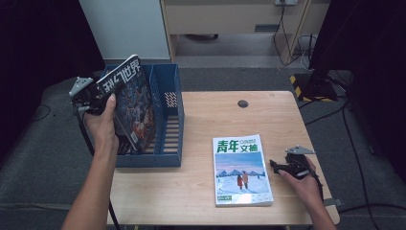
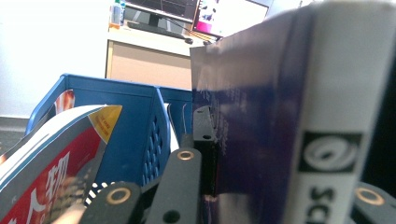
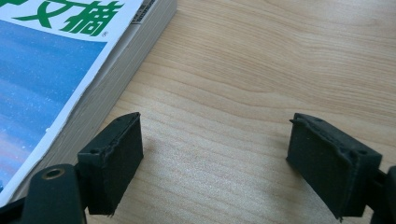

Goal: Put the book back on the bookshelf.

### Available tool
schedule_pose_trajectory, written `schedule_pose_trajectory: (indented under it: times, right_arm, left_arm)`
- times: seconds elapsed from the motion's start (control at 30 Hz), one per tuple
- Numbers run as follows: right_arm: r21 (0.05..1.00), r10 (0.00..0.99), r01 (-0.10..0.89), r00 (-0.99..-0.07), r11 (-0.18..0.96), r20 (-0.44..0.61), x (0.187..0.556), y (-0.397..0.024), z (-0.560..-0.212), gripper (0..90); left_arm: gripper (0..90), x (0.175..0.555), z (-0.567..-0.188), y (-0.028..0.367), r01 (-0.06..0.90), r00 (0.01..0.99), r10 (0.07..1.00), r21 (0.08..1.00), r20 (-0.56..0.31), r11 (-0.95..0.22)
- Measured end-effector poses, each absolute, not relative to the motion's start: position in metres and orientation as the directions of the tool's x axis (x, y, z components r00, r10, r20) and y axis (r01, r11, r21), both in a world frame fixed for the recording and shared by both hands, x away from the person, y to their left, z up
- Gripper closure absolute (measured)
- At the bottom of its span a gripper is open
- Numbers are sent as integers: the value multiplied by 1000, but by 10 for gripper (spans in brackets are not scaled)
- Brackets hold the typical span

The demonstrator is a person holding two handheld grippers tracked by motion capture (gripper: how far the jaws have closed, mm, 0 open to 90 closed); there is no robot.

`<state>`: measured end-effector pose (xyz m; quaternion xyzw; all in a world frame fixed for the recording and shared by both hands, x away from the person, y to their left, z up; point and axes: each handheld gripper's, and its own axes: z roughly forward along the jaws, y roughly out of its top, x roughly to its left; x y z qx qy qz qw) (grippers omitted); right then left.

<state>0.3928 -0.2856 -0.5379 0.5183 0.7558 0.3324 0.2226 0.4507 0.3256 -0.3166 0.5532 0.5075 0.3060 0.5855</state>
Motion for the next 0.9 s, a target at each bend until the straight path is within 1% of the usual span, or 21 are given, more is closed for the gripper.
schedule_pose_trajectory:
  times: [0.13,0.47,0.57,0.63,0.7,0.9]
  right_arm:
    - [734,932,636,-362,239,10,393,-285,-538,181]
    - [733,932,636,-363,241,8,393,-286,-538,181]
    - [733,931,636,-364,242,8,393,-286,-538,181]
    - [733,932,636,-363,241,9,393,-286,-538,181]
    - [733,932,636,-363,241,9,393,-286,-538,181]
    - [733,932,636,-364,241,9,393,-286,-538,181]
  left_arm:
    - [820,451,-319,326,206,292,920,957,-261,206]
    - [821,448,-314,325,188,264,942,969,-207,160]
    - [821,450,-314,320,189,258,948,972,-188,141]
    - [821,450,-314,315,182,243,958,977,-153,110]
    - [821,451,-314,312,180,239,961,979,-140,98]
    - [821,454,-317,309,182,236,959,976,-158,116]
